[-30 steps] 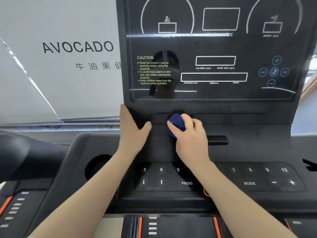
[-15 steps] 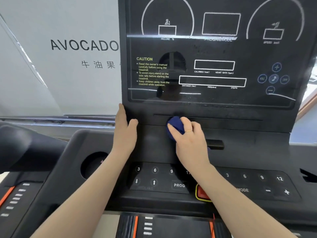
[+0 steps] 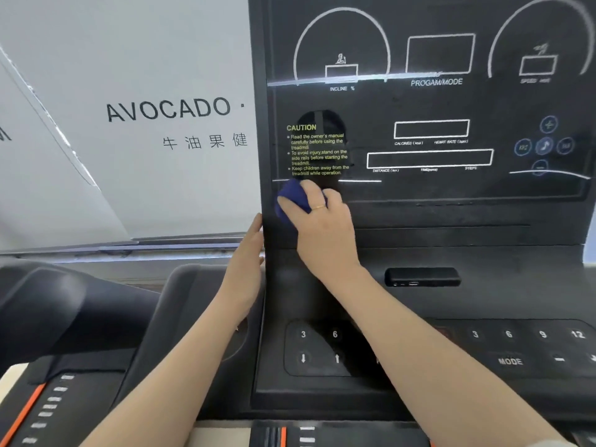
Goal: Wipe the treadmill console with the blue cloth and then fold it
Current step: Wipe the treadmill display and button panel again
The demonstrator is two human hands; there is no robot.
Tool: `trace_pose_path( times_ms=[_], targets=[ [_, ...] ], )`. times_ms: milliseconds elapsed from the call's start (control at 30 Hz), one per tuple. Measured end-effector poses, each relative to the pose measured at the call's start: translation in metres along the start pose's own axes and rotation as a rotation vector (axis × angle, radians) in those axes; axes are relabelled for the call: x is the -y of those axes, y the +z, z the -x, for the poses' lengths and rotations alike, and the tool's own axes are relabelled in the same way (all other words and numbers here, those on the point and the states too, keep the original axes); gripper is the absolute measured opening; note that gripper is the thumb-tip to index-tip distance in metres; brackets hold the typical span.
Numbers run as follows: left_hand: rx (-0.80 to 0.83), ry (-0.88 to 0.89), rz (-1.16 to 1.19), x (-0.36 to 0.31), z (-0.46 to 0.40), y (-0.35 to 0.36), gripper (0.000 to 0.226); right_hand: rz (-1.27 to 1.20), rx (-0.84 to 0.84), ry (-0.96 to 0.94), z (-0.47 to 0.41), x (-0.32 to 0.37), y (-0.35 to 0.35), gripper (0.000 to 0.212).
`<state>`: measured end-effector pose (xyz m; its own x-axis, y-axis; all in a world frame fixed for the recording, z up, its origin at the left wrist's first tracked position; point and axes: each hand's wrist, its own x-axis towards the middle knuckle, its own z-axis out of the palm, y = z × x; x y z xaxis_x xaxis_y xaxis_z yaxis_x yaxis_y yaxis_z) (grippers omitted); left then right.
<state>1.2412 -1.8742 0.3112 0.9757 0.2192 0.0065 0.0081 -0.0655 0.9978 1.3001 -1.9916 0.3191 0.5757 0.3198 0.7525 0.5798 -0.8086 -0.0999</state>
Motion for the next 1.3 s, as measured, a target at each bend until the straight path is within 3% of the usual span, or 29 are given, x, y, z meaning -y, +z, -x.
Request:
trace_pose_path(
  times_ms=[133, 333, 400, 500, 633, 767, 867, 1000, 1100, 1167, 1300],
  targets=[
    [0.017, 0.036, -0.118, 0.012, -0.005, -0.001, 0.062, 0.132, -0.118, 0.197, 0.009, -0.055, -0.027, 0.051],
    [-0.087, 0.096, -0.219, 0.014, 0.003, 0.013, 0.055, 0.123, -0.212, 0.416, 0.03, -0.089, -0.039, 0.055],
    [-0.113, 0.133, -0.236, 0.017, 0.003, 0.019, 0.057, 0.109, -0.201, 0.34, 0.028, -0.067, -0.025, 0.053],
    [-0.128, 0.142, -0.243, 0.018, 0.001, 0.024, 0.059, 0.101, -0.076, 0.042, 0.031, -0.039, 0.0, 0.052],
    [-0.123, 0.153, -0.265, 0.015, 0.0, 0.025, 0.063, 0.105, 0.013, -0.171, 0.03, -0.055, -0.003, 0.054],
    [-0.157, 0.159, -0.372, 0.014, 0.002, 0.031, 0.076, 0.165, -0.003, -0.139, 0.044, -0.102, -0.029, 0.056],
    [-0.205, 0.316, -0.612, 0.017, 0.008, 0.046, 0.082, 0.19, -0.028, -0.03, 0.062, -0.145, -0.055, 0.056],
    [-0.088, 0.478, -0.879, 0.017, 0.018, 0.077, 0.079, 0.194, -0.03, 0.188, 0.077, -0.189, -0.088, 0.063],
    [-0.037, 0.507, -1.028, 0.02, 0.022, 0.097, 0.074, 0.199, -0.029, 0.275, 0.073, -0.175, -0.084, 0.065],
    [-0.041, 0.484, -1.135, 0.023, 0.022, 0.104, 0.071, 0.186, 0.0, 0.193, 0.066, -0.154, -0.072, 0.065],
    [-0.06, 0.436, -1.206, 0.021, 0.022, 0.11, 0.066, 0.163, 0.115, -0.17, 0.054, -0.117, -0.05, 0.057]
  ],
)
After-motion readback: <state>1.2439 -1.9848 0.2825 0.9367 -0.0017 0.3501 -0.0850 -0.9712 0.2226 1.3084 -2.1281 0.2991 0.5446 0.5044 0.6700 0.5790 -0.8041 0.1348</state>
